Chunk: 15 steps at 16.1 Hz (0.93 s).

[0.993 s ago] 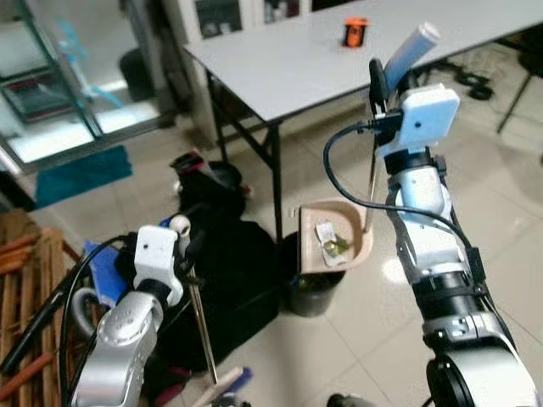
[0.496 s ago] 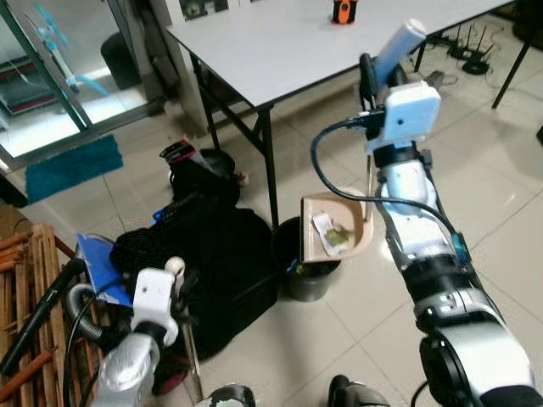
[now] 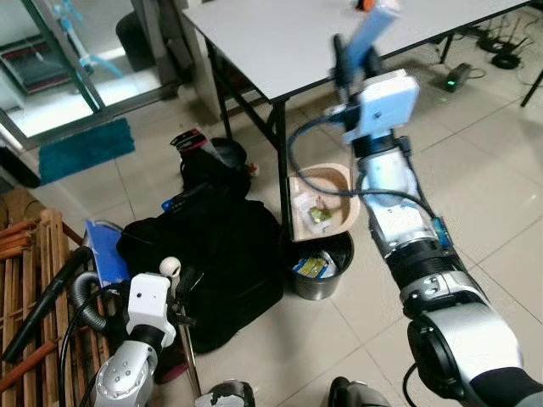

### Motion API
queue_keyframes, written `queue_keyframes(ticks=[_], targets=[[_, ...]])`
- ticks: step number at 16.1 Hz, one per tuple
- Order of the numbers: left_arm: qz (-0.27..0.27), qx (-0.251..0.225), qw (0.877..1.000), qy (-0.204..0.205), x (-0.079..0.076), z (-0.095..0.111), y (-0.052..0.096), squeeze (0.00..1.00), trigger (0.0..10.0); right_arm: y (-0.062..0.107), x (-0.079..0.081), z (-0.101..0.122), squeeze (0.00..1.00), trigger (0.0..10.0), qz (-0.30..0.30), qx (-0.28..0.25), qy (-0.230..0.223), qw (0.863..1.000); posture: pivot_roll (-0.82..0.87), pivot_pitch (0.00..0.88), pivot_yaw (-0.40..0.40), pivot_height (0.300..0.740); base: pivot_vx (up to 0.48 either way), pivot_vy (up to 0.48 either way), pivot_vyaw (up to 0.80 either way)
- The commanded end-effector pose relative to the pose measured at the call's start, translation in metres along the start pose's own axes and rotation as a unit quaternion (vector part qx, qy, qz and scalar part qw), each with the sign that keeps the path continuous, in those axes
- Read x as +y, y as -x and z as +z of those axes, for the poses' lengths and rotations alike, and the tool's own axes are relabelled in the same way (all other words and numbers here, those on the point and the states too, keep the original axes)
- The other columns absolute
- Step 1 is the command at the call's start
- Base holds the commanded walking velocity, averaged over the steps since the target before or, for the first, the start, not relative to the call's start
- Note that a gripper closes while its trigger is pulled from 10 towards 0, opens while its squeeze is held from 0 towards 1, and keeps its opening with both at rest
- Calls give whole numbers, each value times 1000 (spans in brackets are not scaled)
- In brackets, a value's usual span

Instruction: Sweep floor

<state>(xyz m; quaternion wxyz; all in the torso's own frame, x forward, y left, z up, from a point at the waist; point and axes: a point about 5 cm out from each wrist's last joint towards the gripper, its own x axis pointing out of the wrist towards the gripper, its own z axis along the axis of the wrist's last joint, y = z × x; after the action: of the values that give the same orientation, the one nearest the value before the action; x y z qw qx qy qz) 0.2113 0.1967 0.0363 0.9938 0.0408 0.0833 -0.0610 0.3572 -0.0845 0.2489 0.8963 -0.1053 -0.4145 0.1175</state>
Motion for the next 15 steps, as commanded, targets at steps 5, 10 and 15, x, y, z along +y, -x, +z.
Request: queue_keyframes(ticks=[5, 10, 15], targets=[[4, -9, 1000, -3, 4, 5, 2, 0, 10000, -5, 25, 19, 0, 10000, 73, -74, 11, 995, 206, 131, 88, 740, 0, 0, 0], [0, -11, 1000, 0, 1, 7, -1, 0, 10000, 2, 29, 19, 0, 10000, 116, -88, 34, 989, 194, 127, 89, 740, 0, 0, 0], [-6, -8, 1000, 3, -1, 6, -5, 0, 10000, 15, 31, 15, 0, 10000, 159, -85, 54, 982, 179, 127, 99, 740, 0, 0, 0]])
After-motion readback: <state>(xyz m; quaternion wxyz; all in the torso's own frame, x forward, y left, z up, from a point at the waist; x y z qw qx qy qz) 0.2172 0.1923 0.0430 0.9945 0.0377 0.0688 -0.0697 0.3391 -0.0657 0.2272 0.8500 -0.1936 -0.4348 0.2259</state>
